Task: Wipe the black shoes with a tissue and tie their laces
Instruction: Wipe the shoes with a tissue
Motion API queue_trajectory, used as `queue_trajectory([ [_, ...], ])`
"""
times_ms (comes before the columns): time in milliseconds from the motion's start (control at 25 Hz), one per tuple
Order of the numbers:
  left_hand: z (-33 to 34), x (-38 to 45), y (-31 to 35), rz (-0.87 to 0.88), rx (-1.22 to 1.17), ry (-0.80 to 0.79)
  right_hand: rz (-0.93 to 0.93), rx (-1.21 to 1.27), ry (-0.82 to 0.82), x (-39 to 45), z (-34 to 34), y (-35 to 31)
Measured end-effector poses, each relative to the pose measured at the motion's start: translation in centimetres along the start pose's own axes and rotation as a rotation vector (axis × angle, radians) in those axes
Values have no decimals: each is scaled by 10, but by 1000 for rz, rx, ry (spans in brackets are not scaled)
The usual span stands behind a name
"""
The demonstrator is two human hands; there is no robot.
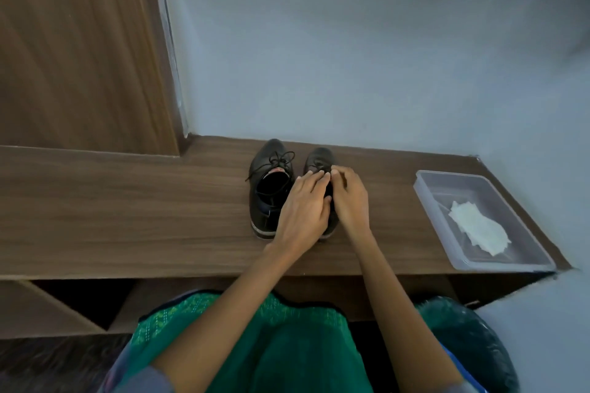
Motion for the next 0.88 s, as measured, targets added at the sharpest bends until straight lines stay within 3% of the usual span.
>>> queue_trajectory([
  [480,83,-19,139,139,-18,-238,350,-222,127,-107,-138,91],
  [640,123,4,188,210,-11,-357,463,-304,177,-127,-203,132],
  [880,193,57,243,255,79,-507,576,-426,118,-107,-266,184],
])
Point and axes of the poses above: each hand's wrist, its own x-axis towards the middle knuckle, its own z-axis out of the palm, y = z × x, the point moved 10 cm from there along x, towards the middle knuckle, and after that the axes turned 13 degrees about -y, right-handed, at the moved point
